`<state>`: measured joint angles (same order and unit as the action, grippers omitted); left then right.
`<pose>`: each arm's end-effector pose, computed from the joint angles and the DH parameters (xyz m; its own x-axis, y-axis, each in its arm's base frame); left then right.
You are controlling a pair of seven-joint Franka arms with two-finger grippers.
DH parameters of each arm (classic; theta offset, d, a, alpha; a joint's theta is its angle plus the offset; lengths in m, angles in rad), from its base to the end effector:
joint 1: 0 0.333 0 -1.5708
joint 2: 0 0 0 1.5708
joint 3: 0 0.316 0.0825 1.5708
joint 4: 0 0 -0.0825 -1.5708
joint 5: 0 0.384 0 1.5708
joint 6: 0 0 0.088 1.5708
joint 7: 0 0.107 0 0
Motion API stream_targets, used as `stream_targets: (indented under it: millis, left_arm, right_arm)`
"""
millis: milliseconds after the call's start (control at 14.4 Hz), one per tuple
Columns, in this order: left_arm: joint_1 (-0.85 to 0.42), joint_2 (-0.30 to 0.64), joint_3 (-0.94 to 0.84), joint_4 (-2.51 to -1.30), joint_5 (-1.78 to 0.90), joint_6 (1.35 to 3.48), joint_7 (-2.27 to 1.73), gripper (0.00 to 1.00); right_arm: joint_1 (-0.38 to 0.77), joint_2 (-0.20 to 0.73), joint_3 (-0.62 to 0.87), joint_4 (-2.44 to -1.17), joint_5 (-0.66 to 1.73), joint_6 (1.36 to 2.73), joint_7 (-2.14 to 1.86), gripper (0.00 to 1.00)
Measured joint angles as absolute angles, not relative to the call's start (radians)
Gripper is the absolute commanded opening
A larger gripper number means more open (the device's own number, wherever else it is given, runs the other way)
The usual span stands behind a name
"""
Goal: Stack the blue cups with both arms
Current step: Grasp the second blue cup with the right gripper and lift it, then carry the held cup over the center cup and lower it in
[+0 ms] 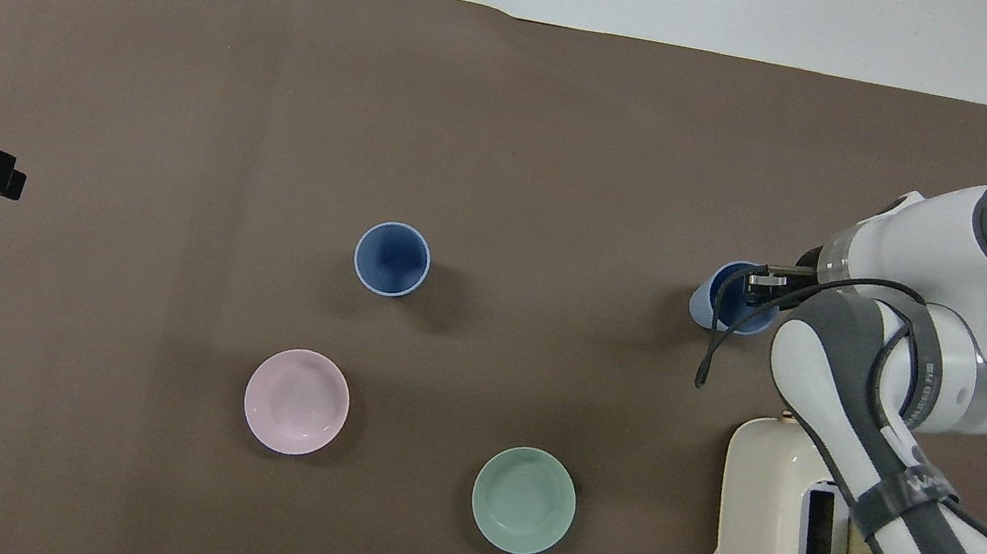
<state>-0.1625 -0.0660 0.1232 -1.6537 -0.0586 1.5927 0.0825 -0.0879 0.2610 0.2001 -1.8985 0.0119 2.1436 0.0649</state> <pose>0.5349 -0.0250 0.6231 0.9927 -0.1203 0.0099 -0.1207 -0.9905 0.0660 0.6093 0.0633 0.3670 0.9993 0.0349 -0.0152 0.0339 -0.9976 -0.0604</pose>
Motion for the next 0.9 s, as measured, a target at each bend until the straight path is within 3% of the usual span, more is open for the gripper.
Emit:
stream_targets:
  millis: [278, 557, 696, 905]
  left_arm:
    - [-0.140, -0.064, 0.124, -1.622, -0.056, 1.566, 0.083, 1.00]
    - [-0.127, -0.051, 0.125, -1.604, -0.037, 1.557, 0.083, 1.00]
    - [-0.127, -0.043, 0.123, -1.596, -0.033, 1.557, 0.083, 1.00]
    - [-0.127, -0.041, 0.119, -1.590, -0.032, 1.557, 0.083, 1.00]
  right_arm:
    - [-0.064, 0.259, 0.200, -1.849, 0.011, 2.124, 0.065, 0.00]
    - [-0.057, 0.246, 0.200, -1.678, 0.012, 1.943, 0.096, 0.00]
    - [-0.049, 0.242, 0.210, -1.632, 0.012, 1.921, 0.157, 0.00]
    - [0.047, 0.255, 0.216, -1.579, 0.001, 1.915, 0.243, 0.00]
